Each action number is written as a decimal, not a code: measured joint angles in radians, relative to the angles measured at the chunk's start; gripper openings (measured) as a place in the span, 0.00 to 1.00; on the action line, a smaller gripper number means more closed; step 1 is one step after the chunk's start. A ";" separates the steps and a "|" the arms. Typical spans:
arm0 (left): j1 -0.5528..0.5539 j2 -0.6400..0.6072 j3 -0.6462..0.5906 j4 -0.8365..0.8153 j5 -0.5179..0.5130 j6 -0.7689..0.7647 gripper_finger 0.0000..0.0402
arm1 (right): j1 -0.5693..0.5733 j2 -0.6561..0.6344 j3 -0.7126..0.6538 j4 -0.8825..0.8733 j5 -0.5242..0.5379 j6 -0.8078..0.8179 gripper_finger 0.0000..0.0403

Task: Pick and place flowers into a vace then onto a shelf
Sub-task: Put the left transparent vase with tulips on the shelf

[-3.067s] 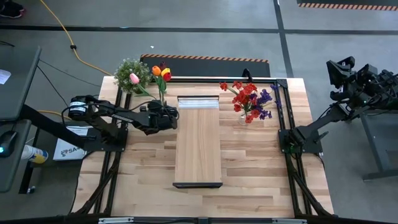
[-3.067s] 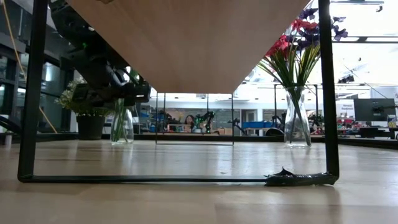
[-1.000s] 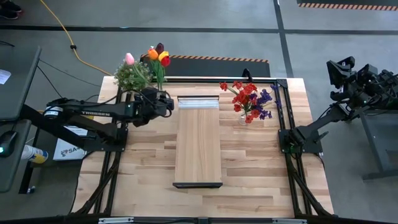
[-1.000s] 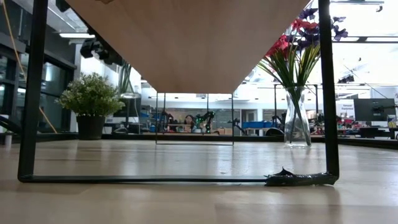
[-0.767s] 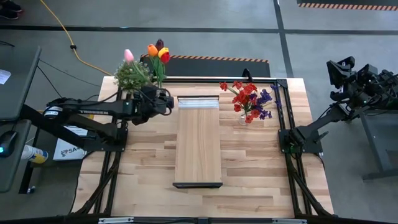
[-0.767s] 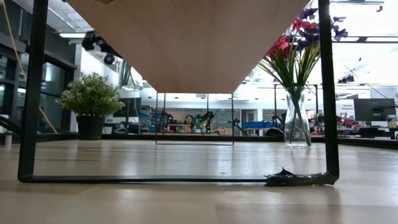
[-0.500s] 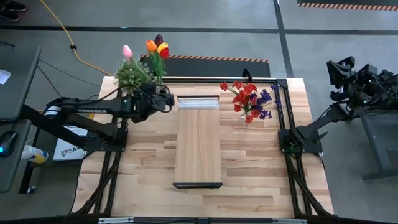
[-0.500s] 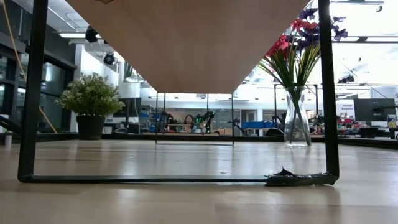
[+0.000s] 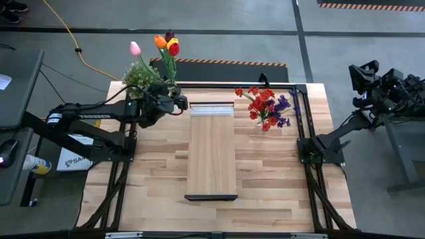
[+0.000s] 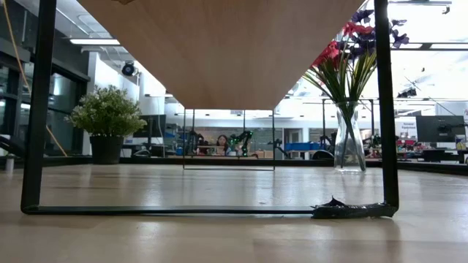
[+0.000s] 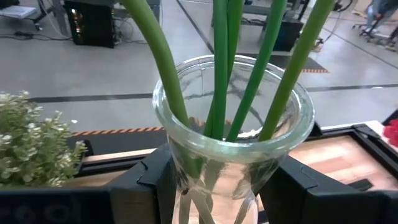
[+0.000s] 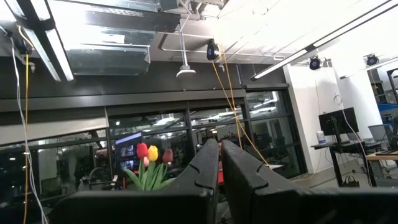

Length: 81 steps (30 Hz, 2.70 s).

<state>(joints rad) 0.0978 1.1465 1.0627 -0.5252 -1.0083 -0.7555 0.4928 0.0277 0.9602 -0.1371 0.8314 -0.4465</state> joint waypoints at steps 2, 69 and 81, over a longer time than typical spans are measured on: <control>0.000 0.000 0.005 0.001 0.007 0.000 0.52 | 0.000 0.000 0.000 0.000 0.000 0.000 0.03; -0.122 0.143 0.021 0.446 0.209 0.105 0.52 | 0.000 0.000 0.000 0.000 0.003 -0.007 0.03; -0.145 0.306 0.233 0.245 0.202 0.176 0.52 | 0.000 0.000 0.000 0.000 0.000 -0.007 0.03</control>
<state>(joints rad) -0.0467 1.4526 1.2960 -0.2800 -0.8064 -0.5792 0.4927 0.0280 0.9604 -0.1375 0.8318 -0.4538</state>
